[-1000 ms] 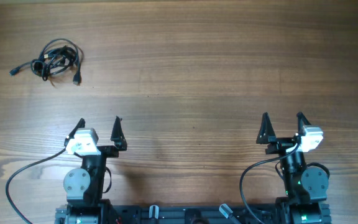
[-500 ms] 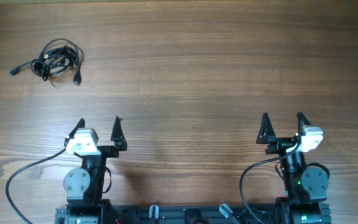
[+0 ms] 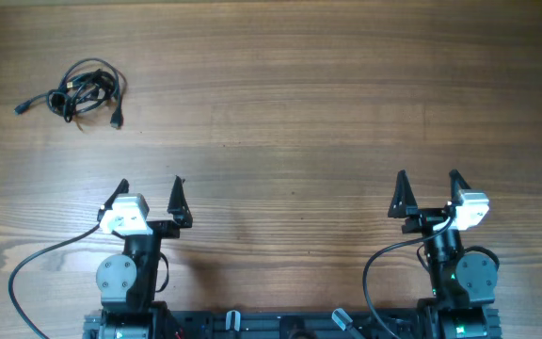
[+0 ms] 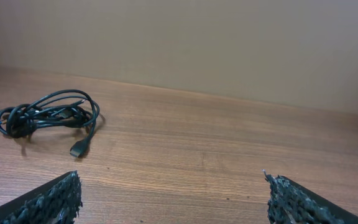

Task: Untangle cables

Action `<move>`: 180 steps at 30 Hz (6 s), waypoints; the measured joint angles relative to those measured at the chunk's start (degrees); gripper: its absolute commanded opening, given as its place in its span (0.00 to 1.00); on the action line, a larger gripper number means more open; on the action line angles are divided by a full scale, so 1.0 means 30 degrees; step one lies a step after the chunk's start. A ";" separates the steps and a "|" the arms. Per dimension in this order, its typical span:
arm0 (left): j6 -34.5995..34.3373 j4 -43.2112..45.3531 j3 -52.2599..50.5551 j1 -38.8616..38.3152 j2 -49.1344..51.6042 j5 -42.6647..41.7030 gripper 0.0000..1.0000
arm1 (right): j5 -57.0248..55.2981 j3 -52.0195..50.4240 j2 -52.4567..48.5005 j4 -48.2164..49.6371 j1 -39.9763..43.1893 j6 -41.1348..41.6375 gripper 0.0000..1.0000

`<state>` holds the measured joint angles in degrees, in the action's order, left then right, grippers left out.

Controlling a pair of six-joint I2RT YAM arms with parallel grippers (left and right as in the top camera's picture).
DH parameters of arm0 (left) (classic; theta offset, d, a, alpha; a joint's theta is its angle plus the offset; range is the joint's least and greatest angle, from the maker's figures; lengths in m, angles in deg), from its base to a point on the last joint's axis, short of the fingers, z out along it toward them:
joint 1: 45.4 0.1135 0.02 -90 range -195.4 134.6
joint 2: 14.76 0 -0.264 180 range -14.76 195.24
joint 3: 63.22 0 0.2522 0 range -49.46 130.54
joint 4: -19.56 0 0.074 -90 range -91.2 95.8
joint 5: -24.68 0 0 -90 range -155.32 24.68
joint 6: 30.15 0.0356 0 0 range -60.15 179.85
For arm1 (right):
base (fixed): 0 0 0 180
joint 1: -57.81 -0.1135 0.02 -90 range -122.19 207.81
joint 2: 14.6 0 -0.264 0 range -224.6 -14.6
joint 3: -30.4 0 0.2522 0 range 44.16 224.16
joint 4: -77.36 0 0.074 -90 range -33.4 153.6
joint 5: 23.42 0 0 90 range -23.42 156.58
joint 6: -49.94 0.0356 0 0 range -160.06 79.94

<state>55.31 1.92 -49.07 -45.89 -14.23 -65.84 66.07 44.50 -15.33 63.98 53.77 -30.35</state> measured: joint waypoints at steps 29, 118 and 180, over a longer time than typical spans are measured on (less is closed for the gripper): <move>0.0000 0.0007 0.0000 0.0000 0.0000 0.0000 1.00 | 0.0000 0.0000 0.0000 0.0000 0.0000 0.0000 1.00; -0.1195 -1.1183 2.7168 0.9289 3.5787 0.2572 0.65 | 0.0000 0.0007 -0.0051 0.0000 -0.0007 0.0000 1.00; -0.4065 -1.8768 2.7270 -0.1180 3.1933 -1.0659 0.04 | 0.0000 0.0000 -0.0051 0.0000 -0.0007 0.0000 1.00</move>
<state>43.12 -54.38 32.74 -49.43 81.57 -97.81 66.07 44.50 -15.48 63.98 53.75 -30.35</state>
